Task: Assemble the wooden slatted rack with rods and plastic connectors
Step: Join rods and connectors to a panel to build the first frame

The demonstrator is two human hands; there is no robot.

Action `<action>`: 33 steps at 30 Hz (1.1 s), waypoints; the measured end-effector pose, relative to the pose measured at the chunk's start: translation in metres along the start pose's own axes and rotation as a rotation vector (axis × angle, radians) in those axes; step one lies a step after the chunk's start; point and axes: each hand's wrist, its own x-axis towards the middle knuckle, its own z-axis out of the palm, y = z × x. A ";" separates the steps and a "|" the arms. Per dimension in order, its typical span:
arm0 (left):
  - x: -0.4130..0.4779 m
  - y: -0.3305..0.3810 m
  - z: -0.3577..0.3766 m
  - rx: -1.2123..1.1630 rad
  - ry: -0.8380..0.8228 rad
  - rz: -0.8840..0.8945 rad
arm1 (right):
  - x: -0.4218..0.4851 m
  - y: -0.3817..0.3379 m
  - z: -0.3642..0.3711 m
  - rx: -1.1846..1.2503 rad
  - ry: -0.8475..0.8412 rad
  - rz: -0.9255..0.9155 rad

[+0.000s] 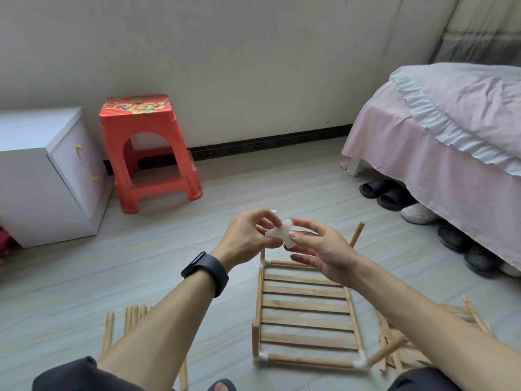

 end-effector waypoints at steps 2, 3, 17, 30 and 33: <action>-0.001 0.000 -0.002 -0.016 -0.013 0.019 | 0.000 0.001 0.002 -0.031 -0.007 -0.007; -0.001 -0.001 -0.003 -0.024 -0.019 0.025 | 0.000 0.000 0.002 -0.037 -0.005 -0.008; -0.023 -0.031 -0.024 0.023 -0.308 -0.383 | 0.003 0.032 0.015 0.025 0.117 0.053; -0.030 -0.080 0.003 0.266 -0.532 -0.475 | 0.000 0.094 0.014 -0.421 -0.122 0.288; -0.030 -0.086 0.007 0.289 -0.557 -0.493 | -0.001 0.101 0.013 -0.500 -0.168 0.303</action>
